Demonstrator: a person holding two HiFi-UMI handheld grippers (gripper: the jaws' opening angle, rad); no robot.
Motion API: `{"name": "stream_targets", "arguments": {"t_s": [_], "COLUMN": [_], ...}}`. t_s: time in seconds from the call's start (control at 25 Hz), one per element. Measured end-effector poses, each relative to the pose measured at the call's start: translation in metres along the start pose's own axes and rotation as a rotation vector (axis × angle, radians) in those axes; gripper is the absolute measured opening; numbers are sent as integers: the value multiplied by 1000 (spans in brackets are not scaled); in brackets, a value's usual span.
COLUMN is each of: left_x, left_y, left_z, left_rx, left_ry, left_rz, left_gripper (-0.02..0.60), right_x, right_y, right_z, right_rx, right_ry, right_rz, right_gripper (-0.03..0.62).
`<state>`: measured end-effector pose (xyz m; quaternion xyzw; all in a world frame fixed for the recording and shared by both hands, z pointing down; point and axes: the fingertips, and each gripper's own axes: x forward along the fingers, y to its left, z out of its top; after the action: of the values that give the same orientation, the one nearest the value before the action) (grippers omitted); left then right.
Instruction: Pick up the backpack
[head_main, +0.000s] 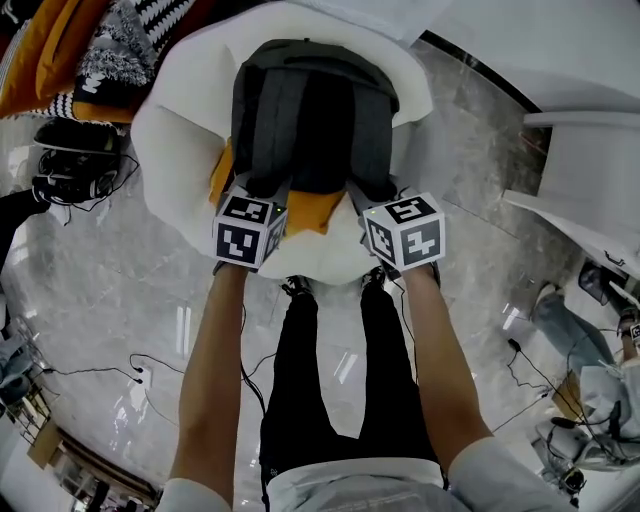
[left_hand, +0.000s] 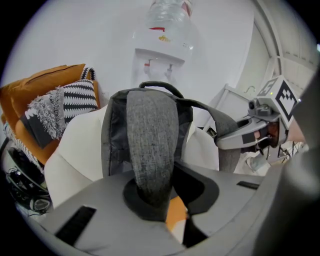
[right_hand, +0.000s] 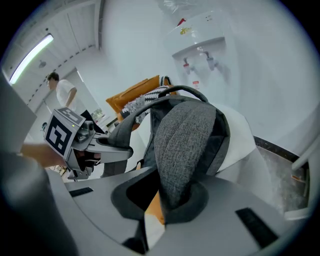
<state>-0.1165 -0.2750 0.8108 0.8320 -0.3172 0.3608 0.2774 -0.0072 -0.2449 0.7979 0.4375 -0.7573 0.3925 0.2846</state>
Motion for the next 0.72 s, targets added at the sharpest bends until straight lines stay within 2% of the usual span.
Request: {"name": "stream_targets", "arguments": {"t_s": [0.4,0.72], "left_x": [-28,-43], "left_y": [-27,-35], "left_z": [-3,-15], "left_rx": [-30,-74], "left_ry": [-1,-3], "left_rz": [-14,-17], "left_gripper": [60,60], "right_x": [-29,-47], "right_y": [21,27], "right_z": [0,-12], "right_rx": [52,8], "right_ry": [13,71], "right_rz": [19,9], "right_gripper": [34,34]}}
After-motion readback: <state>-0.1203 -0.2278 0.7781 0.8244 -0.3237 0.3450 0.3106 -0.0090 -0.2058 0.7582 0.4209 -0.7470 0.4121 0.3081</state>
